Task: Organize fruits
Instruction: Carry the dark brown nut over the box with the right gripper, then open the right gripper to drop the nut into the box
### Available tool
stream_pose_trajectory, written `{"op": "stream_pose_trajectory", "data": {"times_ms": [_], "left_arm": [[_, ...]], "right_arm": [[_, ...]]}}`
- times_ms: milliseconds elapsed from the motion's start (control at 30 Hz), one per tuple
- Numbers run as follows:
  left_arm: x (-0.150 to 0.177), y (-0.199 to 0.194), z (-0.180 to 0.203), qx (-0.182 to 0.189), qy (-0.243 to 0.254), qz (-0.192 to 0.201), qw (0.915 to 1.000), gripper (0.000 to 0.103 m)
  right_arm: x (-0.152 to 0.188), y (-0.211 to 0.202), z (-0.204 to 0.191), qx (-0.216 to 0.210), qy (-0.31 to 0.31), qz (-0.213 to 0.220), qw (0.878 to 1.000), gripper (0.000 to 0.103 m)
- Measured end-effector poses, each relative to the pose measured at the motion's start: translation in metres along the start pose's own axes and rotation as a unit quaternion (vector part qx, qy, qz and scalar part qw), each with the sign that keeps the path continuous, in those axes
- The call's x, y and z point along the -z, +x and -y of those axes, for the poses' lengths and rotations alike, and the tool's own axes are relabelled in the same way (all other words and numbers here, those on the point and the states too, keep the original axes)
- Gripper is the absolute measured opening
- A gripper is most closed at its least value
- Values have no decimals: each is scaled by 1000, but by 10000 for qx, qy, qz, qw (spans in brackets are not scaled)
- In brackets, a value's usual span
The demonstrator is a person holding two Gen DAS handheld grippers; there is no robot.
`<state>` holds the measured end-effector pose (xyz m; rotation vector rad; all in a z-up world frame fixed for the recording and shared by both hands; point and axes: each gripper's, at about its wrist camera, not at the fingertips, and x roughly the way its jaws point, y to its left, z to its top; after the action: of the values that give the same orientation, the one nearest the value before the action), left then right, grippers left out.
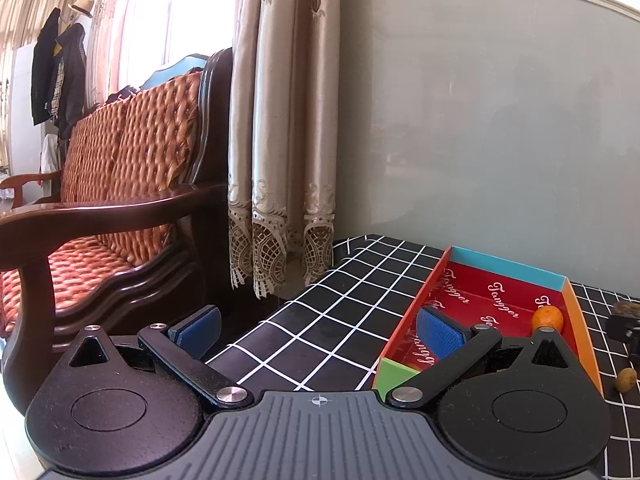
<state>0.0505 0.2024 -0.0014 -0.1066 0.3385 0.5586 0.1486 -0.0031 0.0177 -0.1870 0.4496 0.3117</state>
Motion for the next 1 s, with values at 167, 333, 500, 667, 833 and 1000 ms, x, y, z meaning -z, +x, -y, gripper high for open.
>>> {"op": "stream_pose_trajectory", "data": {"times_ms": [167,333,500,667,833,1000], "left_arm": [[0,2,-8,-49,-30,-7,10000,103],[0,3,-14,-94,-11,-5,10000,103],[0,3,-20,-140,-4,-11,9999,103],[0,5,-24,-174,4,-38,9998,103],[0,5,-25,-177,-5,-41,9998,103],[0,4,-21,-122,26,-25,9999,103]], "right_arm": [[-3,1,-16,-195,-38,55,9998,40],[-2,2,-31,-375,-73,63,9992,40],[-1,6,-44,-526,-109,16,9986,40],[0,7,-54,-608,-136,1,9981,40],[2,7,-59,-464,-230,110,9986,53],[-1,-2,-51,-279,-225,341,9988,68]]}}
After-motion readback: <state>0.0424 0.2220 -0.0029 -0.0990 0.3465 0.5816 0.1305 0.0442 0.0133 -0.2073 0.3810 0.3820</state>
